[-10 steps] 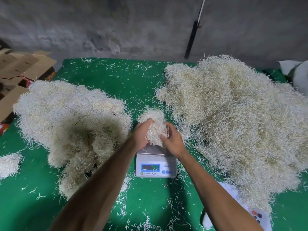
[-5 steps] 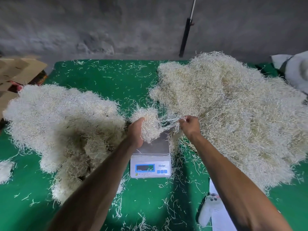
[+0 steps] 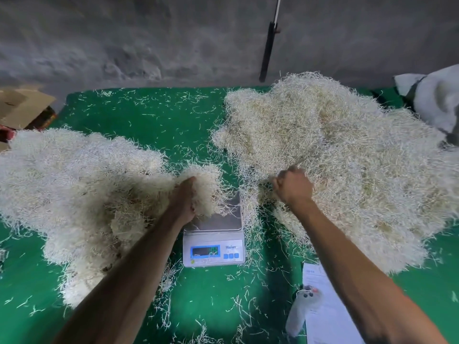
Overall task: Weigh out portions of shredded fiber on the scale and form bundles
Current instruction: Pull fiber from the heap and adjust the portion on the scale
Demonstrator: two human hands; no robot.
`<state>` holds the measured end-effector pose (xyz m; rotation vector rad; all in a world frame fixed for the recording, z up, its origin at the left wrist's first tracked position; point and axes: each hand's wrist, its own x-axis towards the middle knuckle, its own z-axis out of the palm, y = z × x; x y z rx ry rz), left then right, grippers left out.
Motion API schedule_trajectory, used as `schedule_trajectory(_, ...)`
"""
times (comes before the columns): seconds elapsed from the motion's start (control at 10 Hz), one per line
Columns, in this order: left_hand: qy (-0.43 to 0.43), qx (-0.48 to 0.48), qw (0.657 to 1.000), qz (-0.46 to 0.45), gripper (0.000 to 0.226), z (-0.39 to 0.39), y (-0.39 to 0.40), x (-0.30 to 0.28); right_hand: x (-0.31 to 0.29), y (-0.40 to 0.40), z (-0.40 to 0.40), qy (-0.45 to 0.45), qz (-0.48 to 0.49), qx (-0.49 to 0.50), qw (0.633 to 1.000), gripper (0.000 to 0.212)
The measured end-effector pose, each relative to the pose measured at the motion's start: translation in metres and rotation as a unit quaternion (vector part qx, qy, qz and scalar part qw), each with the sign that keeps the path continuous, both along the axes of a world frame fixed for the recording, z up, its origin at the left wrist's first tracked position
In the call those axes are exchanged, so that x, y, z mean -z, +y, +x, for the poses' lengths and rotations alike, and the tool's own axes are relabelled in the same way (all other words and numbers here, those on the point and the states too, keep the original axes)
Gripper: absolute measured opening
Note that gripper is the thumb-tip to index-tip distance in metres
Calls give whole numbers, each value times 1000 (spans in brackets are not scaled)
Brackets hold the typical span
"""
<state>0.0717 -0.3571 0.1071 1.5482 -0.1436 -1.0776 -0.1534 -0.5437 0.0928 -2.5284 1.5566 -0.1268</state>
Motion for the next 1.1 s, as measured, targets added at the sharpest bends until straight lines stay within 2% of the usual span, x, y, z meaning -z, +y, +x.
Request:
schedule_trajectory(0.1,-11,22,1000,-2,8,-8,-2,-2,-17,21,20,20,-84,-55,995,35)
schedule_trajectory(0.2,20,83,996,-29,24,-11,0,-11,-23,40,47,-239,197,-102,945,51)
schedule_trajectory(0.3,68,185,978,-66,57,-9,0,-13,-23,61,63,-333,427,-90,836,55)
schedule_trajectory(0.4,52,204,977,-11,70,-5,7,-13,-15,61,65,-401,461,-18,791,22)
schedule_trajectory(0.5,3,146,983,111,62,-1,18,-10,-9,45,64,-490,452,118,736,13)
schedule_trajectory(0.6,23,106,993,36,22,8,32,4,-12,27,55,-534,443,219,686,20)
schedule_trajectory(0.7,67,53,992,-93,31,21,45,12,-14,14,39,-563,400,291,662,24)
schedule_trajectory(0.8,111,33,974,-196,43,32,49,21,-8,8,29,-576,401,300,646,24)
schedule_trajectory(0.9,105,23,972,-207,35,25,44,19,-10,17,34,-600,493,266,570,38)
schedule_trajectory(1.0,121,-2,973,-196,38,10,30,14,-15,33,42,-688,555,264,386,51)
schedule_trajectory(1.1,141,-25,974,-178,45,0,10,11,-22,52,58,-581,557,185,564,32)
